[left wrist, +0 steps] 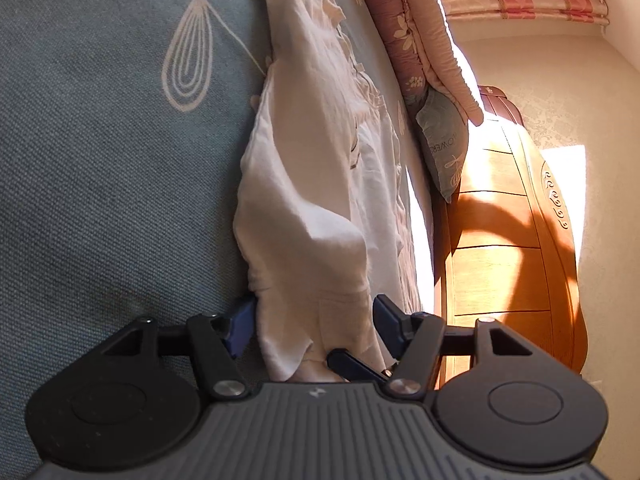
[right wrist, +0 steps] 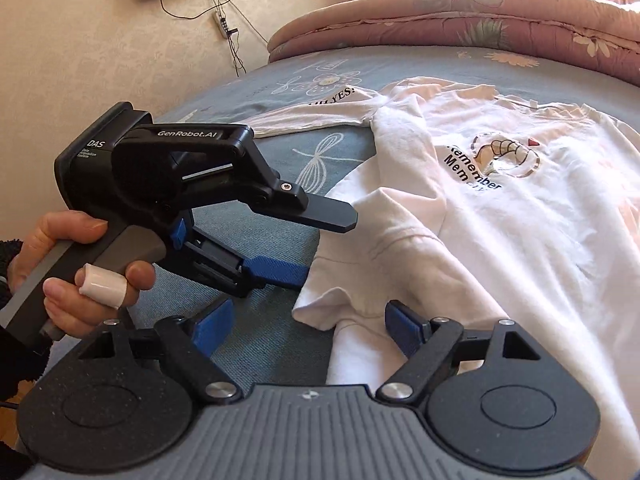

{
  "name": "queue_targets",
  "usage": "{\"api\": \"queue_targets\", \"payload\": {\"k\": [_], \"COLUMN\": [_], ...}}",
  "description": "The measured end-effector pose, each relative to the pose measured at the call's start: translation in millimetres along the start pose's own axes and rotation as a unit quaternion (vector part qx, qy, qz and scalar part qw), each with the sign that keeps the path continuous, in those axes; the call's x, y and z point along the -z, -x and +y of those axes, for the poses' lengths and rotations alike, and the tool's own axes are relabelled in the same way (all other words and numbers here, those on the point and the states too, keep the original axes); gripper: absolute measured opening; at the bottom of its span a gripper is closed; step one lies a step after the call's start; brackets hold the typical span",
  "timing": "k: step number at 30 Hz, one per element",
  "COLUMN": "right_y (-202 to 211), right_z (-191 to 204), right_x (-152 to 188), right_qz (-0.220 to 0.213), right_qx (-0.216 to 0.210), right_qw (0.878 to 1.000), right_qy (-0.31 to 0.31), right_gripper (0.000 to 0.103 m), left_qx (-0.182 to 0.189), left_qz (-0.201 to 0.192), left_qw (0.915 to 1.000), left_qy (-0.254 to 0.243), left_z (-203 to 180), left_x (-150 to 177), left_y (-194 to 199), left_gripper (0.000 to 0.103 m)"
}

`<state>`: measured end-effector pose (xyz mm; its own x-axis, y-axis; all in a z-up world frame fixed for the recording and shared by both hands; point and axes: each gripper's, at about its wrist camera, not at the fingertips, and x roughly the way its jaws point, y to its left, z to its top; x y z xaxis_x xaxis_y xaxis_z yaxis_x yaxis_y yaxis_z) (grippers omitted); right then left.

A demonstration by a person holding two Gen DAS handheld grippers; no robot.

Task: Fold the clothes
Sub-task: 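Grasp the folded hem edge with the left gripper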

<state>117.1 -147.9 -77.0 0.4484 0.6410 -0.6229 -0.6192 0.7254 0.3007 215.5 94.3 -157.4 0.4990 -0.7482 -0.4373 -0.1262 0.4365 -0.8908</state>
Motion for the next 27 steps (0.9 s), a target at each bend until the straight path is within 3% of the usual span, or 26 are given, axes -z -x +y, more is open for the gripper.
{"api": "queue_targets", "payload": {"k": [5, 8, 10, 11, 14, 18, 27], "right_y": [40, 62, 71, 73, 74, 86, 100], "right_z": [-8, -24, -42, -53, -73, -79, -83], "right_x": [24, 35, 40, 42, 45, 47, 47], "right_qz": [-0.017, -0.046, -0.072, -0.084, -0.113, -0.151, -0.188], "right_qx": [0.012, 0.020, 0.023, 0.022, 0.047, 0.061, 0.077], "right_qw": [1.000, 0.998, 0.994, 0.991, 0.982, 0.975, 0.968], "right_qy": [-0.023, -0.043, -0.074, -0.098, -0.142, -0.148, -0.147], "right_gripper": [0.089, 0.090, 0.092, 0.092, 0.092, 0.092, 0.093], "left_qx": [0.012, 0.025, 0.014, 0.005, -0.017, -0.062, -0.090], "left_qz": [-0.011, -0.025, -0.029, -0.027, -0.035, -0.049, -0.106], "left_qw": [0.9998, 0.9990, 0.9985, 0.9983, 0.9983, 0.9968, 0.9843], "left_qy": [0.008, 0.028, 0.045, 0.052, 0.044, 0.011, -0.109], "left_z": [6, 19, 27, 31, 23, -3, -77], "left_x": [10, 19, 17, 15, 16, 21, 36], "left_y": [4, 10, 6, 1, -2, 11, 105], "left_gripper": [0.056, 0.038, 0.014, 0.010, 0.009, 0.002, 0.001]}}
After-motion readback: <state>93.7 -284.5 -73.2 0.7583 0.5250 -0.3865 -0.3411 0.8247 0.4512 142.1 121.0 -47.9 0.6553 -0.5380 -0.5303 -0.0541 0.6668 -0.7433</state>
